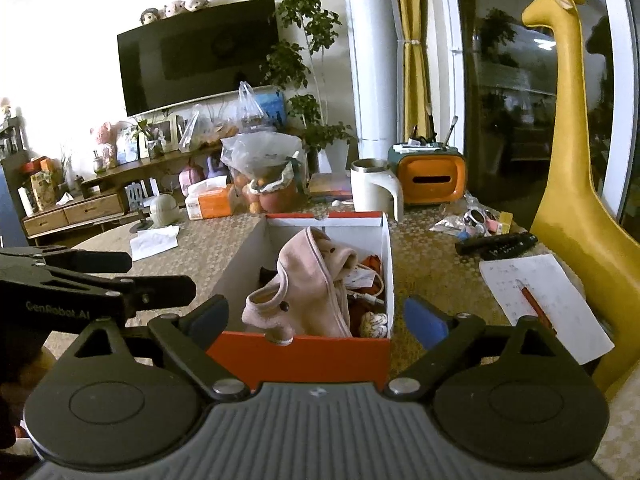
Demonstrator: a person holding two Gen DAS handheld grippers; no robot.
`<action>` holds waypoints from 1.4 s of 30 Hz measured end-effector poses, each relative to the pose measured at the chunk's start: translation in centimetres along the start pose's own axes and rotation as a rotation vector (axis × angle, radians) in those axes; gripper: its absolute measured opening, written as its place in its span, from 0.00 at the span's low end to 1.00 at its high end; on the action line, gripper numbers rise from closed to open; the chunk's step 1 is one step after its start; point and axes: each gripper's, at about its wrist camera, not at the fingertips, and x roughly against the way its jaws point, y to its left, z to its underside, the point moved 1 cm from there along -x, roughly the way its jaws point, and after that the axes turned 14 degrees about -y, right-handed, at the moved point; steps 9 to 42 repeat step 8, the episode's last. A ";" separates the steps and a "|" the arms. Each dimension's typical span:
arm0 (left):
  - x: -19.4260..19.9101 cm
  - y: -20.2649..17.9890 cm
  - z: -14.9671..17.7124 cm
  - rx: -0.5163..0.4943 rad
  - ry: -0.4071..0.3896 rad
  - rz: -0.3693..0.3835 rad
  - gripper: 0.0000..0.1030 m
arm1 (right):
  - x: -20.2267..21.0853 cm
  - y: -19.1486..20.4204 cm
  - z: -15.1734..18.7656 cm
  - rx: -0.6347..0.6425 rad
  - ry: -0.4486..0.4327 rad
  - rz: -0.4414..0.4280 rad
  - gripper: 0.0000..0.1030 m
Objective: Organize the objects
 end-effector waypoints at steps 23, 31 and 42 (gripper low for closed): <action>0.0 0.1 0.1 0.004 0.001 -0.002 0.99 | -0.1 -0.1 0.2 -0.018 0.010 0.013 0.93; 0.0 0.1 0.1 0.004 0.001 -0.002 0.99 | -0.1 -0.1 0.2 -0.018 0.010 0.013 0.93; 0.0 0.1 0.1 0.004 0.001 -0.002 0.99 | -0.1 -0.1 0.2 -0.018 0.010 0.013 0.93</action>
